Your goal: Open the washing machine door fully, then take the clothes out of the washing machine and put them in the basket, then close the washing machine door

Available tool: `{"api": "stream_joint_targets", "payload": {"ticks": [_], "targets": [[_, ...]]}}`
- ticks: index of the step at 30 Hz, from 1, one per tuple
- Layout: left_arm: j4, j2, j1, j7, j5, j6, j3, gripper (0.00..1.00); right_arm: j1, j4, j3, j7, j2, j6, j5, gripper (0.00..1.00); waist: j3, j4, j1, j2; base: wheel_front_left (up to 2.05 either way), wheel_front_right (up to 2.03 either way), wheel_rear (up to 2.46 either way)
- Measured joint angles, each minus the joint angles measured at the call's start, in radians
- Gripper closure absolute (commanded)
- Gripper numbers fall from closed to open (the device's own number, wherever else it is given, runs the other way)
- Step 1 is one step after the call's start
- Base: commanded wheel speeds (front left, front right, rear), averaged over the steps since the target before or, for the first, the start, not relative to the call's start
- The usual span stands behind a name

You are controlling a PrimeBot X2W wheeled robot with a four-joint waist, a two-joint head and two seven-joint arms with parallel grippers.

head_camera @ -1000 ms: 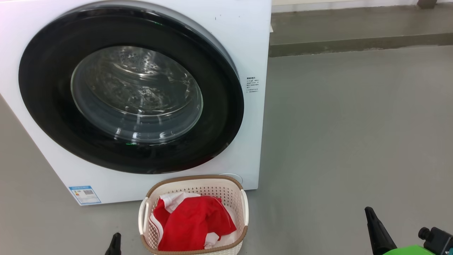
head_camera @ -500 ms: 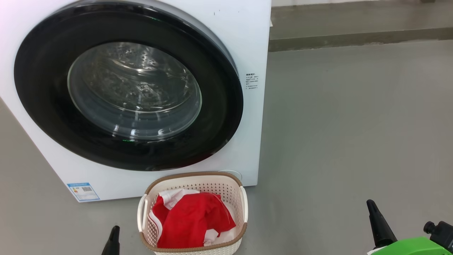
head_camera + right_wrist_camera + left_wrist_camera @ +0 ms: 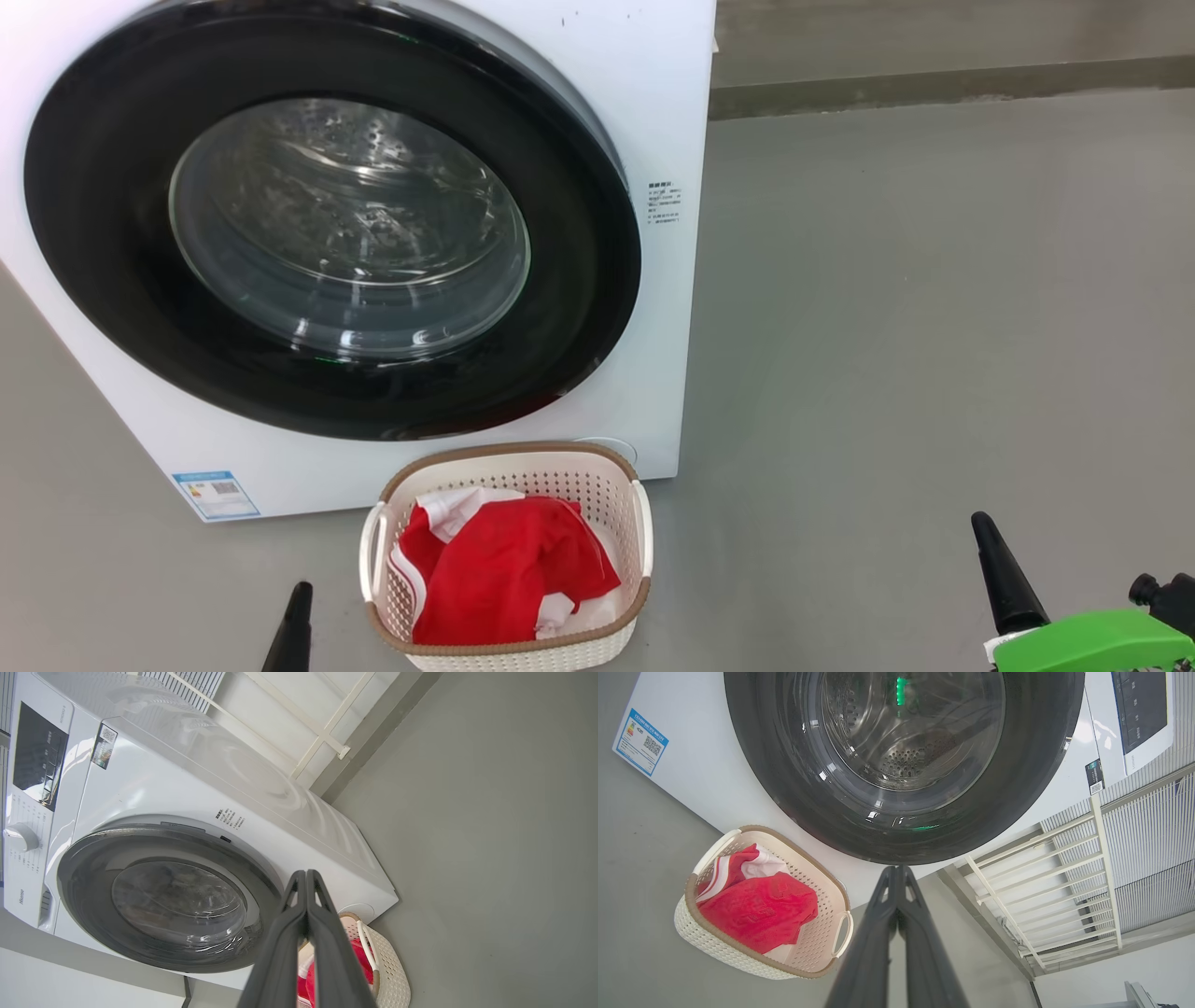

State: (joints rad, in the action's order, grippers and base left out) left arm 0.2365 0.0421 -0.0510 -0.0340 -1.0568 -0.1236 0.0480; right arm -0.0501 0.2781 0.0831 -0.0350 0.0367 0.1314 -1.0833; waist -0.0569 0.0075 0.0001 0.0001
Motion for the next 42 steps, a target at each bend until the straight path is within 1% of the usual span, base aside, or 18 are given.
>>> {"api": "stream_joint_targets", "payload": {"ticks": [17, 25, 42], "targets": [[0.009, 0.000, 0.037, 0.048, -0.179, 0.000, 0.012, 1.00, 0.039, -0.001, 0.012, 0.046, 0.000, 0.000, -0.175, 1.00, 0.020, -0.002, 0.0000, 0.0000, 0.00, 0.00, 0.00], [0.014, 0.000, 0.060, 0.071, -0.280, 0.000, 0.016, 1.00, 0.059, -0.001, 0.026, 0.072, 0.000, 0.000, -0.262, 1.00, 0.031, -0.004, 0.0000, 0.0000, 0.00, 0.00, 0.00], [0.025, -0.001, 0.097, 0.117, -0.446, 0.000, 0.025, 1.00, 0.086, -0.003, 0.037, 0.116, 0.000, -0.001, -0.426, 1.00, 0.050, -0.006, -0.0001, 0.0000, 0.00, 0.00, 0.00]]}}
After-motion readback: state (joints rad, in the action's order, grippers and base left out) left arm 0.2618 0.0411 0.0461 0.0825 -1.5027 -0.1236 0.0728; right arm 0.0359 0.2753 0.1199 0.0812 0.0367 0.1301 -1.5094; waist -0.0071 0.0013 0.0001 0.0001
